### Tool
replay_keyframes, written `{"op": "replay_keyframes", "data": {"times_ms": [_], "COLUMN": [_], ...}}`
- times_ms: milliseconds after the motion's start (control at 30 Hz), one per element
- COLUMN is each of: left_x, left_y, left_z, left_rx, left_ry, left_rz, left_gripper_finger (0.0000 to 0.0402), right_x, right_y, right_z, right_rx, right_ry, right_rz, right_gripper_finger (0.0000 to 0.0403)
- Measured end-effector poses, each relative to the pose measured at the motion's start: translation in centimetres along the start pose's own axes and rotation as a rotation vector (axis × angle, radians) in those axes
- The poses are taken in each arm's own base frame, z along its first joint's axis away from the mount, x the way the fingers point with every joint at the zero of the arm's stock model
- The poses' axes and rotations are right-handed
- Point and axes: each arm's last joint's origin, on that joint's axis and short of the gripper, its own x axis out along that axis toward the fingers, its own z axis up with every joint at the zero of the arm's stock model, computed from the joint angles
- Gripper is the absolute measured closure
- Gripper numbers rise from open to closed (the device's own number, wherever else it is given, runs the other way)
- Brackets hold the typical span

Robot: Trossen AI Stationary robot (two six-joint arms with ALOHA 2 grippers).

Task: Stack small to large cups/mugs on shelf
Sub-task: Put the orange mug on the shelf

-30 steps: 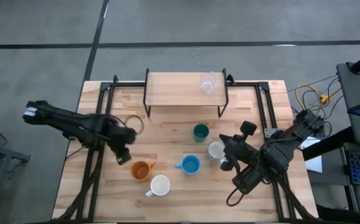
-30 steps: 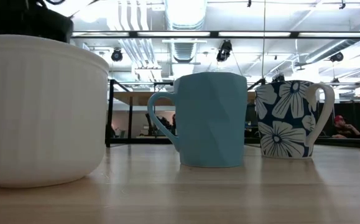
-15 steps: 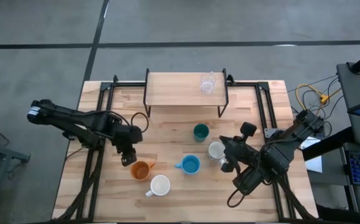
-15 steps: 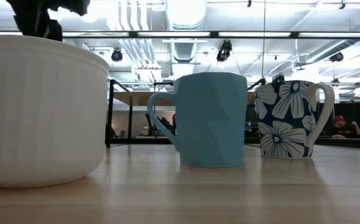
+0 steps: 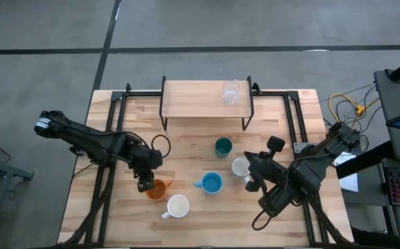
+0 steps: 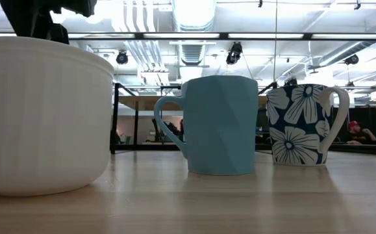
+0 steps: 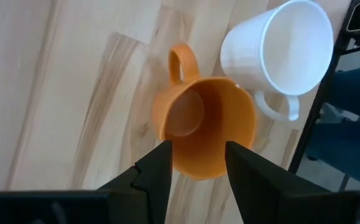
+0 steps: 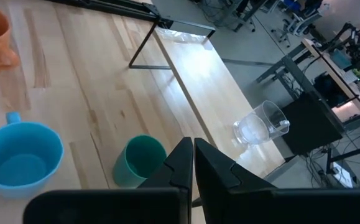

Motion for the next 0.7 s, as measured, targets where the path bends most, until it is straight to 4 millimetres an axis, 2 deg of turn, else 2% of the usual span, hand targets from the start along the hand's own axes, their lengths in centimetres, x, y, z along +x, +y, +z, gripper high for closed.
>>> {"op": "replay_keyframes", "data": {"times_ms": [233, 367, 700], "left_x": [0.7, 1.7, 2.4], "left_y": [-0.1, 0.0, 1.2], "left_z": [0.2, 0.3, -1.1], "left_rx": [0.028, 0.058, 0.018], "left_ry": [0.012, -0.002, 0.071], "left_rz": [0.006, -0.014, -0.01], "left_gripper_finger": [0.0268, 0.0268, 0.0268], "right_x": [-0.1, -0.2, -0.2], "right_y": [0.1, 0.1, 0.2], "right_z": [0.0, -0.1, -0.1], "right_rx": [0.016, 0.017, 0.012], "right_ry": [-0.001, -0.003, 0.014], "right_rz": [0.003, 0.007, 0.022], "right_gripper_finger": [0.0394, 0.0394, 0.0394]}}
